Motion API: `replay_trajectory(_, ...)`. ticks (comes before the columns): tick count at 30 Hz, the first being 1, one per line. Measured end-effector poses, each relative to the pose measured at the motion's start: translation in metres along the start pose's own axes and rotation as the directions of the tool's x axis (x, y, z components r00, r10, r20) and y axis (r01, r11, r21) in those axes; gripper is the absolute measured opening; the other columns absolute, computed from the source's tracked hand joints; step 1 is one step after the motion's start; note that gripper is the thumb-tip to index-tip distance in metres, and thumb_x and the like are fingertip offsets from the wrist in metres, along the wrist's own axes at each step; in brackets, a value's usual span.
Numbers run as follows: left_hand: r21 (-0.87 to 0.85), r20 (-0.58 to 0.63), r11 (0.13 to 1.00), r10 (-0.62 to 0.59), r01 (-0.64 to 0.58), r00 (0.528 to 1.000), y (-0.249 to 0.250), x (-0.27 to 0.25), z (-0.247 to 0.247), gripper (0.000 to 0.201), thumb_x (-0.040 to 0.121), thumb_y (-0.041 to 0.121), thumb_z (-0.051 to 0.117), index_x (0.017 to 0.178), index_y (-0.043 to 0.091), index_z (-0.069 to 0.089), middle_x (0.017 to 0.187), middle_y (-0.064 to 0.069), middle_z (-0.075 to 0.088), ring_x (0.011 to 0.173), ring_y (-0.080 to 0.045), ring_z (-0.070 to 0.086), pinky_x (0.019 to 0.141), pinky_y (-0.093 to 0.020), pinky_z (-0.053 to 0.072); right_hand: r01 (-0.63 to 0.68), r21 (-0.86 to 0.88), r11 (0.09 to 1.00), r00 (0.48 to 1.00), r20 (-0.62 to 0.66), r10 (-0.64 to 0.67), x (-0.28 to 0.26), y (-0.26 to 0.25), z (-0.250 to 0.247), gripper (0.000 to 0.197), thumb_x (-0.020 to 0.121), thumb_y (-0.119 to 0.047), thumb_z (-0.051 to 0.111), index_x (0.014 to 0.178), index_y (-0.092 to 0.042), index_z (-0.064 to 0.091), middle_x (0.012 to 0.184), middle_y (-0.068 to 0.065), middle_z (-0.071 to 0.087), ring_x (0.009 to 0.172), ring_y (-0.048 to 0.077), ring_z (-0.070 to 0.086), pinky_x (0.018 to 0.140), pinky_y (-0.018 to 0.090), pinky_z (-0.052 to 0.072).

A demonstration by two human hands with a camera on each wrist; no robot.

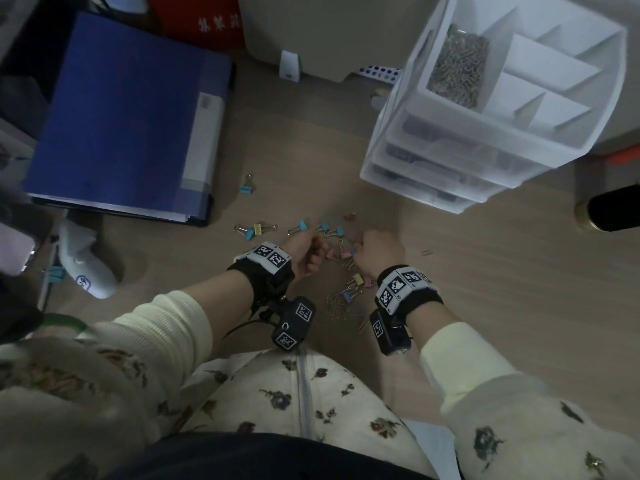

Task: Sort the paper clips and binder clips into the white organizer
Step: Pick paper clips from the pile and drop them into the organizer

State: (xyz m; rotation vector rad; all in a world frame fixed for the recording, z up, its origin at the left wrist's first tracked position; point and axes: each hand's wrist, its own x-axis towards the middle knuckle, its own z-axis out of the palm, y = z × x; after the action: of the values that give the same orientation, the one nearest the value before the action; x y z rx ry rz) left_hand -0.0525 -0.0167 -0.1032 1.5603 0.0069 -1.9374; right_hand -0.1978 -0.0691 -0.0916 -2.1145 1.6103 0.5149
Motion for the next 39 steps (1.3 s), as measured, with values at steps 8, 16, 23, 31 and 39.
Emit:
replay_trajectory(8,-0.086,-0.044,0.996,0.008,-0.012,0.999,0.0,-0.003,0.008,0.034,0.098,0.016,0.034,0.067,0.01,0.045,0.037,0.001,0.05,0.03,-0.006,0.041,0.034,-0.011,0.034,0.176,0.488,0.855,0.981,-0.159,-0.111,-0.021,-0.009,-0.005,0.013,0.093,-0.026,0.054,0.099,-0.018,0.061,0.087,-0.001,0.065,0.082,0.015,0.059,0.075,0.03,0.046)
replay_trajectory(16,-0.125,-0.005,0.991,0.04,-0.04,0.999,-0.004,-0.003,0.014,0.024,0.096,0.013,0.039,0.08,0.008,0.056,0.055,-0.003,0.064,0.059,-0.015,0.057,0.05,-0.021,0.052,0.273,0.515,0.812,0.961,-0.114,-0.251,-0.03,-0.017,0.001,0.01,0.09,-0.025,0.058,0.096,-0.023,0.065,0.088,-0.006,0.062,0.081,0.013,0.058,0.076,0.034,0.049)
replay_trajectory(23,-0.045,0.005,0.999,-0.017,0.017,1.0,-0.003,0.0,0.012,0.029,0.094,0.016,0.036,0.066,0.014,0.045,0.06,0.001,0.039,0.037,-0.007,0.035,0.035,-0.013,0.033,-0.036,0.581,0.813,0.948,-0.238,0.212,-0.02,0.043,0.002,0.023,0.092,-0.026,0.049,0.11,-0.018,0.061,0.104,0.003,0.065,0.092,0.022,0.061,0.079,0.032,0.048)
replay_trajectory(31,0.016,0.021,1.0,-0.023,0.023,1.0,-0.002,0.001,0.013,0.036,0.099,0.02,0.033,0.071,0.011,0.054,0.041,0.007,0.048,0.033,-0.004,0.031,0.035,-0.011,0.03,-0.41,0.506,0.759,0.839,-0.118,0.532,-0.007,0.089,0.017,0.051,0.088,-0.031,0.055,0.125,0.001,0.041,0.129,0.021,0.043,0.113,0.042,0.048,0.096,0.052,0.042)
replay_trajectory(39,-0.026,0.014,1.0,-0.015,0.016,1.0,-0.001,0.005,0.01,0.037,0.099,0.021,0.036,0.073,0.009,0.06,0.062,0.001,0.042,0.043,-0.006,0.04,0.037,-0.016,0.04,-0.422,0.507,0.751,0.828,-0.121,0.547,-0.004,0.084,0.016,0.028,0.086,-0.022,0.053,0.106,-0.003,0.055,0.114,0.018,0.054,0.097,0.038,0.058,0.09,0.05,0.048)
